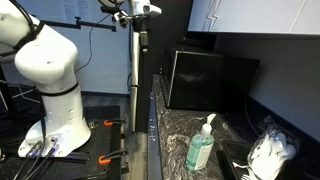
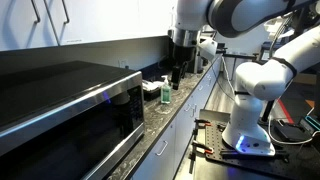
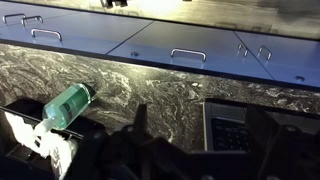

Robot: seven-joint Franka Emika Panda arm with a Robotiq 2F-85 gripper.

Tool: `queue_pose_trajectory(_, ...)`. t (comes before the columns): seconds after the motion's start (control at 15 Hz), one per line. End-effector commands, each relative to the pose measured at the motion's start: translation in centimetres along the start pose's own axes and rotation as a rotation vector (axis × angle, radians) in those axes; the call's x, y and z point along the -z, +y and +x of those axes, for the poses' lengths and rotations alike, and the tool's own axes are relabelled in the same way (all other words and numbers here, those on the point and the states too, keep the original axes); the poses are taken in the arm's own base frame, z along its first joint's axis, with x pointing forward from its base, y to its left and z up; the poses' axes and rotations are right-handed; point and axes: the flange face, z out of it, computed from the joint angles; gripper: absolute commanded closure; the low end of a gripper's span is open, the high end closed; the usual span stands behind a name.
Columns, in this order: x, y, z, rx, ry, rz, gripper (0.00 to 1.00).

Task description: Open the top right cabinet door

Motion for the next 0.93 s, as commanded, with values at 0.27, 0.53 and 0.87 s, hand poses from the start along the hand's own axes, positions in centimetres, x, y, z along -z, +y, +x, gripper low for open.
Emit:
queue_pose_trajectory(0.27,0.3,0.0,0.6,-0.009,0.033,-0.009,0.00)
queue_pose_trajectory(0.53,4.0,-0.9,1.3,0.019,0.133,-0.062,0.00)
queue_pose_trajectory(0.87,9.5,-2.3,3.1,0.070,0.330,-0.123,0.00)
